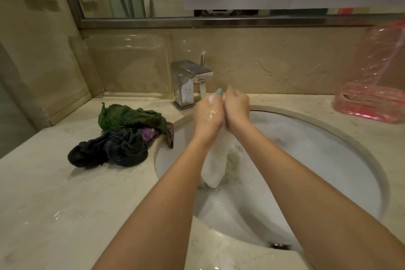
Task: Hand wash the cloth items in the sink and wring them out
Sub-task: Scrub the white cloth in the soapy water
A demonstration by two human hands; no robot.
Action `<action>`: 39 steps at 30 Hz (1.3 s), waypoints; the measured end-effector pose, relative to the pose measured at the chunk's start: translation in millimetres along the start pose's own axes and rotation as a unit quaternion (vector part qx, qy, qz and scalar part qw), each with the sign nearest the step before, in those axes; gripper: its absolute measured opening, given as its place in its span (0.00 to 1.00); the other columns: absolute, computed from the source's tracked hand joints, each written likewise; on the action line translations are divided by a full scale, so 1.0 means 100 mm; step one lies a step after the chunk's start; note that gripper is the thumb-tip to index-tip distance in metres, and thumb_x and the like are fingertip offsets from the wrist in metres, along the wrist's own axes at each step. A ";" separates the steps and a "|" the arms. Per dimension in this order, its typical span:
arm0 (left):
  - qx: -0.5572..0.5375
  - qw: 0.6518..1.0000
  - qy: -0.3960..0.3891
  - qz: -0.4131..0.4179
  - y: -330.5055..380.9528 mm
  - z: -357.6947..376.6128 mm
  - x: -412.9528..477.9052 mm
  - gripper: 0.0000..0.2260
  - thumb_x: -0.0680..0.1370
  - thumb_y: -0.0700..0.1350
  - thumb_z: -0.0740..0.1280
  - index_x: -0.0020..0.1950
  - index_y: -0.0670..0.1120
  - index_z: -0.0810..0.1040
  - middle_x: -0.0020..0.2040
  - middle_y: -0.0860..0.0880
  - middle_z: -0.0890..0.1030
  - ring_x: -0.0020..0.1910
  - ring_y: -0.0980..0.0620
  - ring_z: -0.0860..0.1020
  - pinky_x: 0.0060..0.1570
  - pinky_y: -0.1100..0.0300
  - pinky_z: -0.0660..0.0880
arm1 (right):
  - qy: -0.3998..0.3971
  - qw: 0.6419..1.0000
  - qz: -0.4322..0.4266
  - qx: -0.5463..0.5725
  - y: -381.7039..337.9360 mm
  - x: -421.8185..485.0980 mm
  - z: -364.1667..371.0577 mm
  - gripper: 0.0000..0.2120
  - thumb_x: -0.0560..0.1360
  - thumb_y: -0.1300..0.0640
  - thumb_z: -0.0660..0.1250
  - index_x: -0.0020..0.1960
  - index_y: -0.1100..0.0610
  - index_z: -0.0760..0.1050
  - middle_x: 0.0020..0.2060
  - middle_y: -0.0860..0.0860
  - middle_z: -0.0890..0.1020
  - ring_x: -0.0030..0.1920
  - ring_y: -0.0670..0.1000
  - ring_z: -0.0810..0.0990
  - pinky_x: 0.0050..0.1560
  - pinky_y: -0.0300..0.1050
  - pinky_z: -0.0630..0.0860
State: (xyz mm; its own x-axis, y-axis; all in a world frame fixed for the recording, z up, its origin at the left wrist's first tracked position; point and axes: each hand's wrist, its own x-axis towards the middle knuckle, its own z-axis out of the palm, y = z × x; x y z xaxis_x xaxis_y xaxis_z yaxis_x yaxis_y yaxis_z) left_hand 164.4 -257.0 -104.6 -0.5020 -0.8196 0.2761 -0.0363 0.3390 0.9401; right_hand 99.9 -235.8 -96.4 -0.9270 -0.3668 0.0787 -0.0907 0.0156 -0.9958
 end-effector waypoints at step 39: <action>-0.041 0.996 0.062 -0.046 -0.29 -0.45 0.21 0.07 0.80 0.48 0.64 0.51 0.44 0.73 0.44 0.50 0.76 0.47 0.49 0.76 0.44 0.57 0.74 | -0.424 0.894 0.066 -0.132 0.15 0.03 -0.50 0.12 0.76 0.48 0.69 0.51 0.57 0.78 0.41 0.51 0.77 0.40 0.49 0.72 0.39 0.41 0.67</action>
State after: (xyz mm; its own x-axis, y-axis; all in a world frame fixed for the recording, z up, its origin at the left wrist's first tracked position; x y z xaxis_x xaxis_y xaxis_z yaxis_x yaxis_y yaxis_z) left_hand 193.8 -304.6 -117.6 -0.3887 -0.8982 0.2056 -0.0033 0.2244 0.9745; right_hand 77.7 -190.6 -108.7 -0.3376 -0.9166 -0.2143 -0.1872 0.2885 -0.9390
